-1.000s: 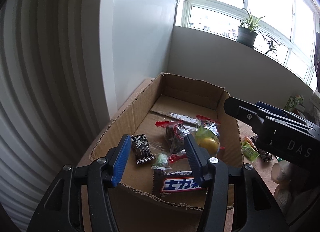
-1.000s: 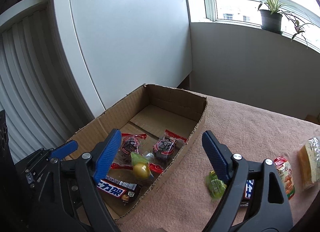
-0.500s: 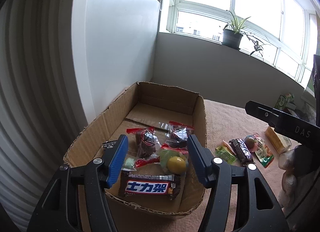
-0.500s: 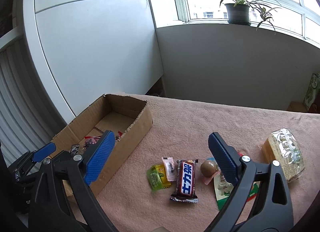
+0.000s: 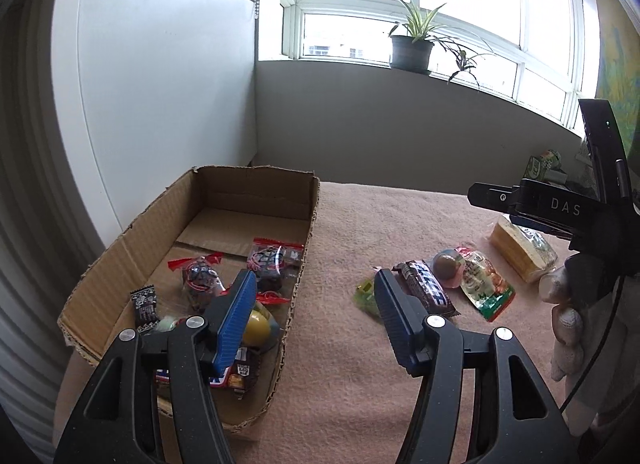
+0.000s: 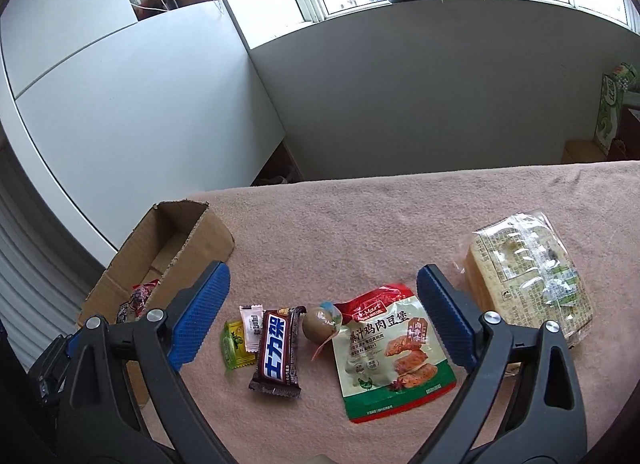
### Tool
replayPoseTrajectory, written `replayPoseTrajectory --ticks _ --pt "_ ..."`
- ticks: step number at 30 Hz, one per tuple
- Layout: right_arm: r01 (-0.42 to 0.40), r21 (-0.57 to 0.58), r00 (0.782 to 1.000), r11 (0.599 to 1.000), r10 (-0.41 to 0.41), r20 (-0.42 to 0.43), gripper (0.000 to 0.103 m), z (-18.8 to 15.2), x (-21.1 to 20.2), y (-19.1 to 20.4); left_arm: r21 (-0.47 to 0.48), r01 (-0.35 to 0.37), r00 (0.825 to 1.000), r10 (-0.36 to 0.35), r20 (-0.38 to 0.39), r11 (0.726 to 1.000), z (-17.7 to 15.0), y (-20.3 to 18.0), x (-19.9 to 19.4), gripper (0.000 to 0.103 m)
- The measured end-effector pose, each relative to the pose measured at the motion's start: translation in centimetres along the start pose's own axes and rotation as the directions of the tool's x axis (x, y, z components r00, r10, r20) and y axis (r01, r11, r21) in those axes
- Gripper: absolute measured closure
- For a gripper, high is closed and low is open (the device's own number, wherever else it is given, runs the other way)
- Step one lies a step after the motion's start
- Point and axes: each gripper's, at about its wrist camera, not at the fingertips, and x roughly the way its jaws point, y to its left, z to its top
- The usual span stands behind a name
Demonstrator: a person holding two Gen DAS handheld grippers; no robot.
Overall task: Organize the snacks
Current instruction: 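Move both grippers back to the table, right gripper over the chocolate bar, then grasp the chocolate bar with the left gripper while the right grasps the brown egg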
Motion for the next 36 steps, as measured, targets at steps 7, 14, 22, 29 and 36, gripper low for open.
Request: replayPoseTrajectory --ticks 7,14,22,29,36 --pt "-0.042 0.025 0.993 0.999 0.045 -0.108 0.024 -0.5 2.6 -0.6 0.029 0.083 0.994 -0.080 -0.074 0.996 -0.5 -3.2 2.0 0.042" --pt "-0.074 0.044 0.980 0.996 0.081 -0.182 0.044 -1.6 4.2 -1.0 0.043 0.152 0.976 -0.143 -0.167 0.987 -0.6 -5.8 4.7 0.042" --pt "-0.072 0.052 0.975 0.996 0.081 -0.208 0.057 -2.0 4.7 -1.3 0.008 0.191 0.957 -0.185 -0.225 0.981 -0.3 -6.8 6.6 0.049" --pt "-0.065 0.066 0.975 0.996 0.078 -0.207 0.058 -1.8 4.5 -2.1 -0.007 0.208 0.948 -0.204 -0.245 0.978 -0.3 -7.1 7.4 0.052" --pt "-0.089 0.072 0.970 0.993 0.103 -0.219 0.064 -2.0 4.8 -1.7 -0.017 0.210 0.944 -0.208 -0.256 0.978 -0.1 -7.1 8.3 0.053"
